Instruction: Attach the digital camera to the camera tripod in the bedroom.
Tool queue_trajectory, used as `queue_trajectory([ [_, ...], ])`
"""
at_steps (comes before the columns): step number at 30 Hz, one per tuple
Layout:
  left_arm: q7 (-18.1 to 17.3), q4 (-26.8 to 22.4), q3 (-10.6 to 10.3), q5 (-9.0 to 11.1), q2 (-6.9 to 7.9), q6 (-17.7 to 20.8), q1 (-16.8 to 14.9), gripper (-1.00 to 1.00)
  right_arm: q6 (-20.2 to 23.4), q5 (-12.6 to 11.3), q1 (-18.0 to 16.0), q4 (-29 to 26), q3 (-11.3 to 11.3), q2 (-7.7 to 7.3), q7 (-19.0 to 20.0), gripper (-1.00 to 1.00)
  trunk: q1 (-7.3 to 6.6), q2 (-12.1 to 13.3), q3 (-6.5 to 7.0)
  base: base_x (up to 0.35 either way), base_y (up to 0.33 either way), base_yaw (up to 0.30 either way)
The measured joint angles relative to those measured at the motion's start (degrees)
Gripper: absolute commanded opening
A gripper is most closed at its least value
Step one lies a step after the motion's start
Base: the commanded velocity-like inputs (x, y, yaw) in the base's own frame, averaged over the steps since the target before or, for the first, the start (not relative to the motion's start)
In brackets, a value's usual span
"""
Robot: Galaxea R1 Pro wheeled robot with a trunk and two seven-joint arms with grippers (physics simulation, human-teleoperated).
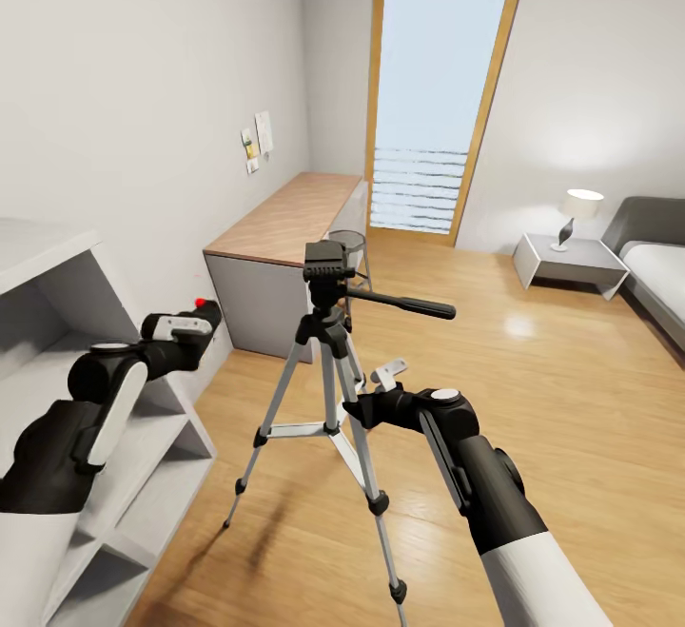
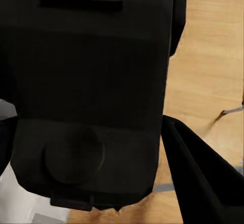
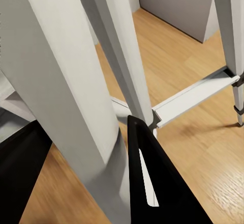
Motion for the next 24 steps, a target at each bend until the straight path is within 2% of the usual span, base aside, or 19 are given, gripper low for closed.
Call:
queue_trajectory([
  [2, -0.2, -0.1, 0.1, -0.7, 0.02, 0.1, -2.8, -1.00, -0.1, 0.0, 0.0, 0.0, 0.0, -0.01, 0.0, -1.00, 0.00, 0.0, 0.00, 0.000, 0.000, 0.000],
  [6, -0.5, -0.1, 0.1, -0.8, -0.29, -0.1, -7.3, -1.00, -0.2, 0.0, 0.0, 0.1, 0.0, 0.05, 0.0, -1.00, 0.00, 0.0, 0.00, 0.000, 0.000, 0.000],
  [8, -0.6, 0.0, 0.2, -0.6, -0.68, -0.2, -9.5, -1.00, -0.2, 0.0, 0.0, 0.1, 0.0, 0.06, 0.0, -1.00, 0.00, 0.0, 0.00, 0.000, 0.000, 0.000],
  [11, -0.7, 0.2, 0.2, -0.3, -2.04, -0.3, -12.4, -1.00, -0.1, 0.0, 0.0, 0.0, 0.0, 0.07, 0.0, -1.00, 0.00, 0.0, 0.00, 0.000, 0.000, 0.000],
  [14, -0.8, 0.3, 0.1, -0.3, -4.59, -0.4, -14.4, -1.00, -0.1, -0.1, 0.0, 0.0, 0.0, 0.03, 0.0, -1.00, 0.00, 0.0, 0.00, 0.000, 0.000, 0.000],
  [15, -0.7, 0.4, 0.1, -0.2, -6.18, -0.4, -15.0, -1.00, 0.0, -0.1, 0.0, 0.0, 0.0, 0.02, 0.0, -1.00, 0.00, 0.0, 0.00, 0.000, 0.000, 0.000],
  [17, -0.7, 0.4, 0.1, -0.6, -7.98, -0.4, -15.4, -1.00, 0.0, -0.1, 0.0, 0.0, 0.0, 0.01, 0.0, -1.00, 0.00, 0.0, 0.00, 0.000, 0.000, 0.000],
  [18, -0.6, 0.5, 0.1, -0.6, -9.71, -0.5, -15.9, -1.00, 0.0, -0.1, 0.0, 0.0, 0.0, 0.01, 0.0, -1.00, 0.00, 0.0, 0.00, 0.000, 0.000, 0.000],
  [19, -0.6, 0.6, 0.1, -0.6, -10.60, -0.5, -16.2, -1.00, 0.0, -0.1, 0.0, 0.0, 0.0, 0.01, 0.0, -1.00, 0.00, 0.0, 0.00, 0.000, 0.000, 0.000],
  [21, -0.5, 1.0, 0.1, -1.3, -13.28, -0.5, -18.1, -1.00, -0.1, -0.1, 0.0, 0.0, 0.0, 0.00, 0.0, -1.00, 0.00, 0.0, 0.00, 0.000, 0.000, 0.000],
  [22, -0.5, 1.2, 0.1, -1.9, -13.82, -0.5, -18.8, -1.00, -0.1, -0.1, 0.0, 0.1, 0.0, -0.01, 0.0, -1.00, -0.01, 0.0, 0.00, 0.000, 0.000, 0.000],
  [23, -0.6, 4.1, 0.1, -1.7, -16.10, -0.5, -22.8, -1.00, 0.1, -0.1, 0.0, -0.2, 0.0, 0.01, 0.0, -1.00, 0.02, 0.0, 0.00, 0.000, 0.000, 0.000],
  [24, -0.5, 5.1, 0.1, -1.1, -17.34, -0.5, -25.4, -1.00, -0.1, -0.1, 0.0, 0.0, 0.0, -0.01, 0.0, -1.00, -0.01, 0.0, 0.01, 0.000, 0.000, 0.000],
])
